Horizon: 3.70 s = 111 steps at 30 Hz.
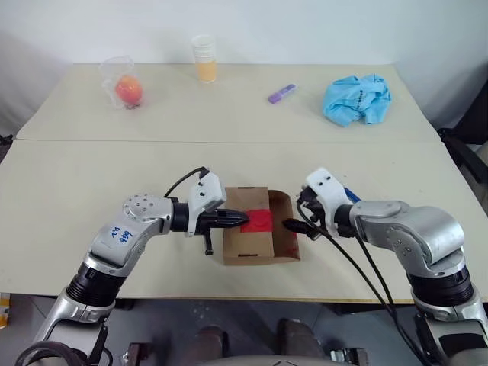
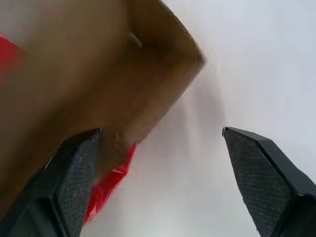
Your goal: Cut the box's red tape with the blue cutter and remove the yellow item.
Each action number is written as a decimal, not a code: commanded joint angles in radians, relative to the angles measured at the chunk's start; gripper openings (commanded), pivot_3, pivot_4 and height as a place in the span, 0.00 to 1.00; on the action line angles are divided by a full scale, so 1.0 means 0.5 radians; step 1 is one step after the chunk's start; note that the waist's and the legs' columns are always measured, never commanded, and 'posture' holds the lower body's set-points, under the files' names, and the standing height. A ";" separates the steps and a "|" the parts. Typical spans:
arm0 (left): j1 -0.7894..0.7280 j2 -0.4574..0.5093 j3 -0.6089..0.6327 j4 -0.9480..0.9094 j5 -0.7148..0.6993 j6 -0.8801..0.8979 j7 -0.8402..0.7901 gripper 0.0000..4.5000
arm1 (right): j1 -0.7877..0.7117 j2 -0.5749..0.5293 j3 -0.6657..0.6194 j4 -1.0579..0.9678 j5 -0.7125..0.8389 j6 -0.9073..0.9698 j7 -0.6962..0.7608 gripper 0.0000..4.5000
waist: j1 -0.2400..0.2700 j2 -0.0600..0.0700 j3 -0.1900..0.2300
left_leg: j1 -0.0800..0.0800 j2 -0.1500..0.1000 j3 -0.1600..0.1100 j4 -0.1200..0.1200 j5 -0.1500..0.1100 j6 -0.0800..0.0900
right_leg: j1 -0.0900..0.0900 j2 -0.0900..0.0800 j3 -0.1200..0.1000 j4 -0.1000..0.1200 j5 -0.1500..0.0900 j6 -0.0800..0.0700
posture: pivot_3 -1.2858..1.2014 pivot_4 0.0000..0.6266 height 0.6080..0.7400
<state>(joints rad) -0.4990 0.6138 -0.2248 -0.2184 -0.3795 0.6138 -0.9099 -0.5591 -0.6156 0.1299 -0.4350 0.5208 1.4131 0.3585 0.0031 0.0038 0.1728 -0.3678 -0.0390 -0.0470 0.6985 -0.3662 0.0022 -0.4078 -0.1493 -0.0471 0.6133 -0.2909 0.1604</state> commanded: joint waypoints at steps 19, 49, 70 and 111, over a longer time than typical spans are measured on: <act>0.138 0.001 -0.072 0.094 0.121 0.003 0.008 0.00 | 0.014 0.079 -0.710 0.460 0.394 -0.005 0.454 0.90 | -0.004 -0.004 -0.010 | 0.004 0.001 0.000 0.000 0.000 0.001 | 0.005 0.000 0.000 -0.002 0.000 0.000 | 0.52 0.24 1.00; 0.139 -0.016 -0.018 0.098 0.131 -0.058 0.051 0.00 | -0.204 0.220 -0.093 1.092 0.339 -0.071 0.775 0.31 | -0.010 -0.001 -0.011 | 0.007 0.003 -0.001 -0.002 0.003 -0.003 | 0.005 0.001 -0.001 -0.005 0.001 -0.002 | 0.52 0.24 1.00; -0.039 -0.316 -0.112 0.437 0.199 -0.411 -0.009 0.00 | -0.310 -0.114 -0.330 0.960 0.386 0.177 0.731 0.01 | 0.054 0.004 -0.008 | 0.017 -0.002 -0.010 -0.013 0.001 0.000 | 0.025 -0.002 -0.007 -0.024 0.003 -0.003 | 0.52 0.24 1.00; 0.163 -0.876 -0.062 0.449 0.384 -0.633 0.499 0.00 | -1.491 -0.938 0.680 0.624 1.414 0.403 0.013 0.01 | 0.050 0.008 -0.001 | -0.021 -0.003 -0.006 -0.019 0.003 0.003 | -0.008 -0.002 -0.012 -0.043 0.011 0.005 | 0.52 0.24 1.00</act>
<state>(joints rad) -0.4235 0.1885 -0.2533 0.0184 -0.1900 0.2994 -0.6678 -1.3191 -1.0800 0.4931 -0.0947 1.1562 1.6104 0.4257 0.0279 0.0078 0.1722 -0.3782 -0.0403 -0.0499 0.6892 -0.3648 0.0039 -0.4117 -0.1501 -0.0530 0.5916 -0.2852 0.1631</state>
